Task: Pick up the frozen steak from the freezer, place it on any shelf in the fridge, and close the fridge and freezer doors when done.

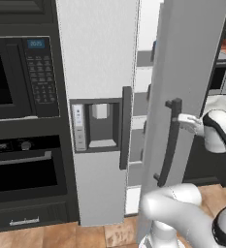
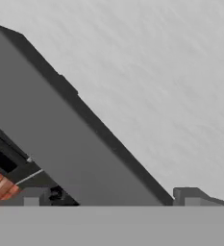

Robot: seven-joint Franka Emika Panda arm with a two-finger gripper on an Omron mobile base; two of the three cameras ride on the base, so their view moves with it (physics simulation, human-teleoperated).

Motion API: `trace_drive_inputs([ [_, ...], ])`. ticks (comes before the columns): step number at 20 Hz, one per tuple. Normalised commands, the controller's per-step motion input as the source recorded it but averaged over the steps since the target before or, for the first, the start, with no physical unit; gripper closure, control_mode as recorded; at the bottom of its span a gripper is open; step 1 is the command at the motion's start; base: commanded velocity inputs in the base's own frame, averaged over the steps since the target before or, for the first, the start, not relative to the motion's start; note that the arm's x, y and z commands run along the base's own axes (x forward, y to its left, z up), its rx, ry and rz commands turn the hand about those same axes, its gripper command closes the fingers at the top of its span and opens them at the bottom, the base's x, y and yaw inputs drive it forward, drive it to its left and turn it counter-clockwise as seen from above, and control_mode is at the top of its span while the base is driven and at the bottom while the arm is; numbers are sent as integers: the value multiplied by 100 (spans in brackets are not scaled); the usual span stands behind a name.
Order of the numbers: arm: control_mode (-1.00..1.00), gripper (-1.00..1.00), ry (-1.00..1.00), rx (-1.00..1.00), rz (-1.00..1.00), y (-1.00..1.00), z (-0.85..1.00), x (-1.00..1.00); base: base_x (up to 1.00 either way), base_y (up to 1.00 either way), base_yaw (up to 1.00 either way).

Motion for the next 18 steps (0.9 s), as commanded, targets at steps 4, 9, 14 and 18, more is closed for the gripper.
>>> trace_drive_inputs([
  [4, -100, -100, -3, 0, -10, 67, 9, 83, 0, 0, 0],
  [9, -100, -100, -1, 0, -10, 27, 2, 100, 0, 0, 0],
  [14, -100, -100, 0, 0, -1, 1, 0, 83, 0, 0, 0],
  [18, -100, -100, 3, 0, 0, 0, 3, 0, 0, 0, 0],
])
